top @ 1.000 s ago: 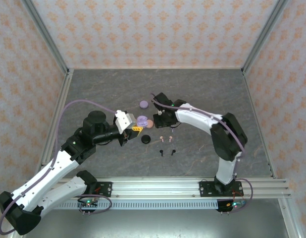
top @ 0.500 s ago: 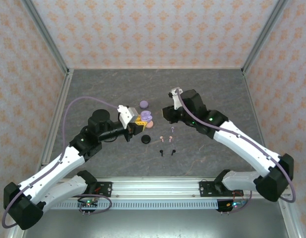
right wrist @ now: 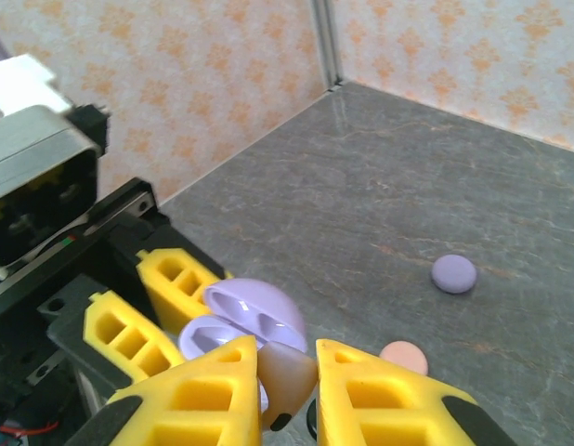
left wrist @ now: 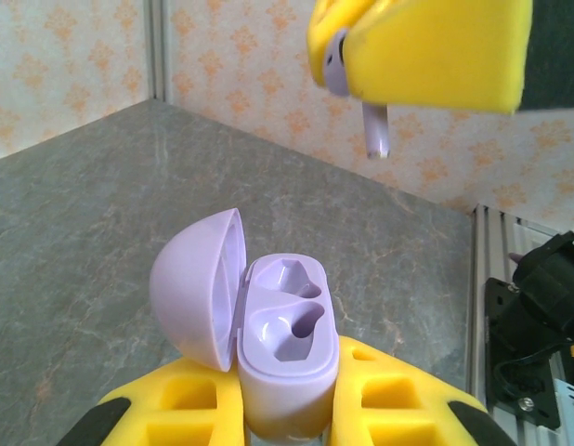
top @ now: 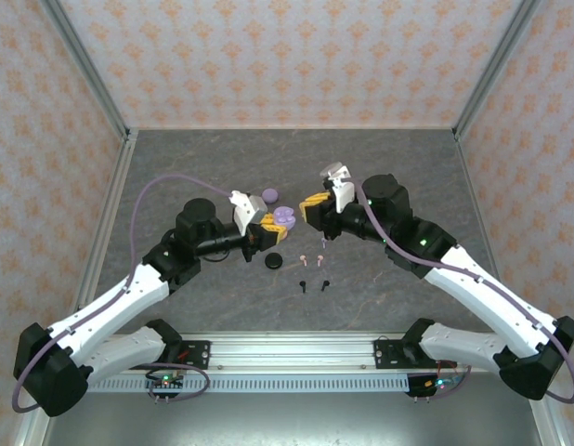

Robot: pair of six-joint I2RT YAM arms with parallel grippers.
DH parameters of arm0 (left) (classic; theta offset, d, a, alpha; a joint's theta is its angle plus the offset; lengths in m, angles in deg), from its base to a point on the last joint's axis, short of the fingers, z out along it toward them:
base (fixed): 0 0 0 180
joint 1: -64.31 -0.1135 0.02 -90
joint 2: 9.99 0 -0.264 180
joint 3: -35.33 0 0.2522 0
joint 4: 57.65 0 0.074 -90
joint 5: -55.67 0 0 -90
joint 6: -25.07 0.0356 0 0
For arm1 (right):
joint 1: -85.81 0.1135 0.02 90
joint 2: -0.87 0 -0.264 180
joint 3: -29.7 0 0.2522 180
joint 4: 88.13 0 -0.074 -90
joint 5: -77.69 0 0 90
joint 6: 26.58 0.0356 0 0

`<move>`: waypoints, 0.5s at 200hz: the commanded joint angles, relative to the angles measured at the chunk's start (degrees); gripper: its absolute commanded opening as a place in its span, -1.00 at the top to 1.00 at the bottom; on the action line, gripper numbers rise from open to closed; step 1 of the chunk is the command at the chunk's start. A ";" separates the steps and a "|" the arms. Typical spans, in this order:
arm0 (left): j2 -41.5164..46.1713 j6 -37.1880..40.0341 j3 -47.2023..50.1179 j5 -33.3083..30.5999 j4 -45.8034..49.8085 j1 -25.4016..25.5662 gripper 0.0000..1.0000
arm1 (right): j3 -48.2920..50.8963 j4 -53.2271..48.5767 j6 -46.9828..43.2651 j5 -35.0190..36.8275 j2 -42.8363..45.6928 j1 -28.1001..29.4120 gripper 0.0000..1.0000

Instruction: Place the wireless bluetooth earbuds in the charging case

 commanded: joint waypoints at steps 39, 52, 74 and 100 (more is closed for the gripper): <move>-0.51 0.08 -2.70 5.29 -3.65 1.35 1.00 | -5.16 -0.53 -5.32 1.17 -3.44 4.40 0.65; -0.59 0.32 -2.82 5.43 -3.36 1.36 1.00 | -5.59 -0.73 -5.76 1.39 -3.99 4.68 0.65; -0.69 0.48 -3.15 5.50 -3.06 1.39 1.00 | -5.79 -1.10 -6.35 1.78 -4.37 4.68 0.65; -0.95 0.48 -3.32 5.04 -2.90 1.48 1.00 | -5.40 -2.01 -6.67 2.64 -4.30 4.73 0.65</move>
